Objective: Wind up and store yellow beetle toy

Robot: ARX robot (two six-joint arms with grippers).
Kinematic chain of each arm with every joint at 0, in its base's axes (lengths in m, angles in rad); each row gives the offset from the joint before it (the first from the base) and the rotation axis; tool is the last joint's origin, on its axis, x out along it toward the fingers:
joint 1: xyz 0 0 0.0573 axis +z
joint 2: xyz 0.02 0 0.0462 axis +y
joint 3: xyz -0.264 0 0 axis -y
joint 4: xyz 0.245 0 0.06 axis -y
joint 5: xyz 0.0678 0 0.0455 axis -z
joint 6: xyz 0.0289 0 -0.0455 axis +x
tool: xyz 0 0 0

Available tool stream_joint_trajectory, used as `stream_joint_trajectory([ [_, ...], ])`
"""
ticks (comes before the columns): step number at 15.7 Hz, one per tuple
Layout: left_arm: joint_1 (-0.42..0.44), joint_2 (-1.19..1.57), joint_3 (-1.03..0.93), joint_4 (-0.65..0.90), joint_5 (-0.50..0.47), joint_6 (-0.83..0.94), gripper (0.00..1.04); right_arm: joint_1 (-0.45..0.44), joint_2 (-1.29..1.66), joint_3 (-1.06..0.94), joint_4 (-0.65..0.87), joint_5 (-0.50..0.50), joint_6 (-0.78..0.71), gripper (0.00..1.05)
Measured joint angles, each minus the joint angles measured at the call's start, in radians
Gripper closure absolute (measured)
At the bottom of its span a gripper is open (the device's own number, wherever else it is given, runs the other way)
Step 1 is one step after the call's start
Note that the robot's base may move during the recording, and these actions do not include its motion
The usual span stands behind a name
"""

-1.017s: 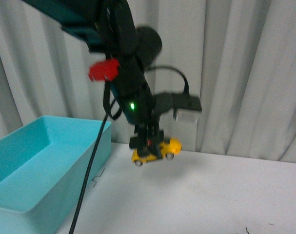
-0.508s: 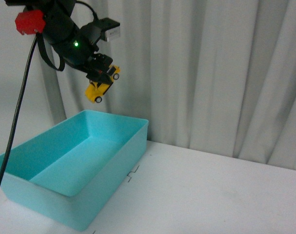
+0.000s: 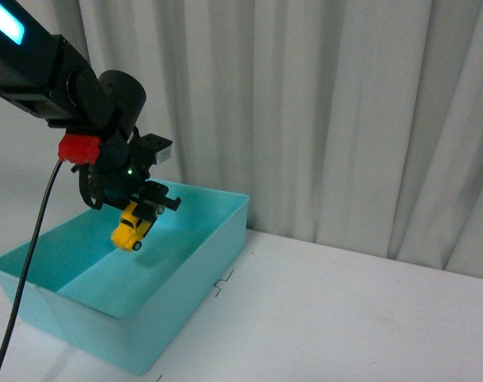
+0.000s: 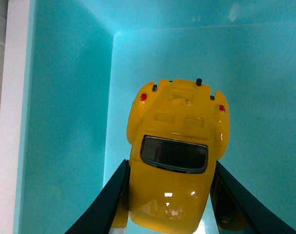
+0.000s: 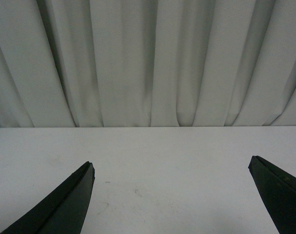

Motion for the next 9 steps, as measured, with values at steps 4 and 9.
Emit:
stream_joint_trajectory([
  [4, -0.005, 0.081, 0.036, 0.035, -0.053, -0.006, 0.64, 0.0, 0.0, 0.0, 0.0, 0.0, 0.0, 0.07],
  [9, -0.004, 0.135, 0.043, -0.021, -0.04, 0.016, 0.56, 0.0, 0.0, 0.0, 0.0, 0.0, 0.0, 0.07],
])
